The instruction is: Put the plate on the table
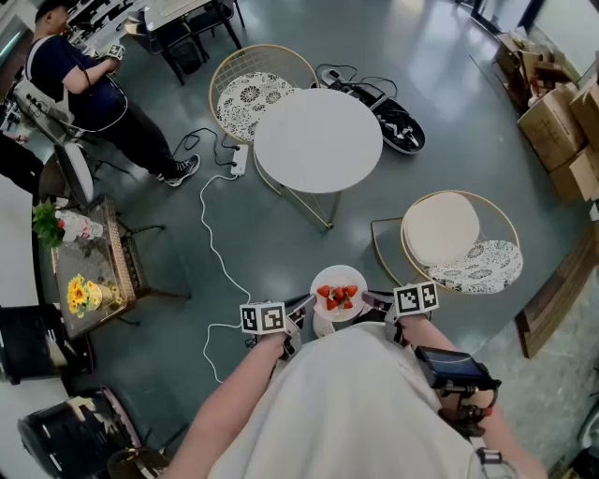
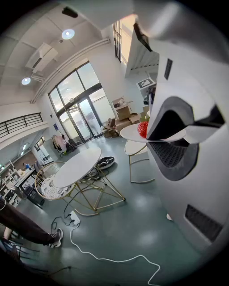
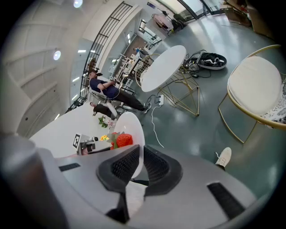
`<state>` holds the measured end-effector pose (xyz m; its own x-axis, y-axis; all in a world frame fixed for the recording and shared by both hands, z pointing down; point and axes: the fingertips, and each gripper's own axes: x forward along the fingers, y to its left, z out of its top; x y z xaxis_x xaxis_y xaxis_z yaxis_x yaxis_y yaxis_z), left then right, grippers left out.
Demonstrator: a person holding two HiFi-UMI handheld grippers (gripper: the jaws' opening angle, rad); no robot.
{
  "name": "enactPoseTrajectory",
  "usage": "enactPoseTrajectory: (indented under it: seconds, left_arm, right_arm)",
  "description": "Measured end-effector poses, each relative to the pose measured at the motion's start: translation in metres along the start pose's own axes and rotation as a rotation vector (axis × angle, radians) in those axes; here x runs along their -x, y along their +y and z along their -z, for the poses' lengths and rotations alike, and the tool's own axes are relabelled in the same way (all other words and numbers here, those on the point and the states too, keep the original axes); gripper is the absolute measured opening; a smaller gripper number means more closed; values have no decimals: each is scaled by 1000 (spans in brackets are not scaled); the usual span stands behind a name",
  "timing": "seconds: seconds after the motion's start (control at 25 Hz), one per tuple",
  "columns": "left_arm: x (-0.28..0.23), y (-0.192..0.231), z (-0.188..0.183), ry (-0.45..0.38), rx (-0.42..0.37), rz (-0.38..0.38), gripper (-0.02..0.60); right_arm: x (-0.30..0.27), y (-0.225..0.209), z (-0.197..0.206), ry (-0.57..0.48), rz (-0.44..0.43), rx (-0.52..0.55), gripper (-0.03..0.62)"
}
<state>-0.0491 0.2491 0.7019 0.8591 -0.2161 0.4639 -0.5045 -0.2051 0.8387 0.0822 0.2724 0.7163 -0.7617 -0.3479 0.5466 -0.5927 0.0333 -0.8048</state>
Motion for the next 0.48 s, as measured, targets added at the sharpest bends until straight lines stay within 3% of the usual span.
enactPoseTrajectory:
  seconds: [0.2, 0.48]
  left_arm:
    - [5, -7, 2, -4, -21, -16, 23]
    - [0, -20, 18, -41, 7, -33, 21]
  right_arm:
    - [3, 4, 3, 7, -24, -4, 29]
    - [16, -3, 1, 48, -28, 48, 29]
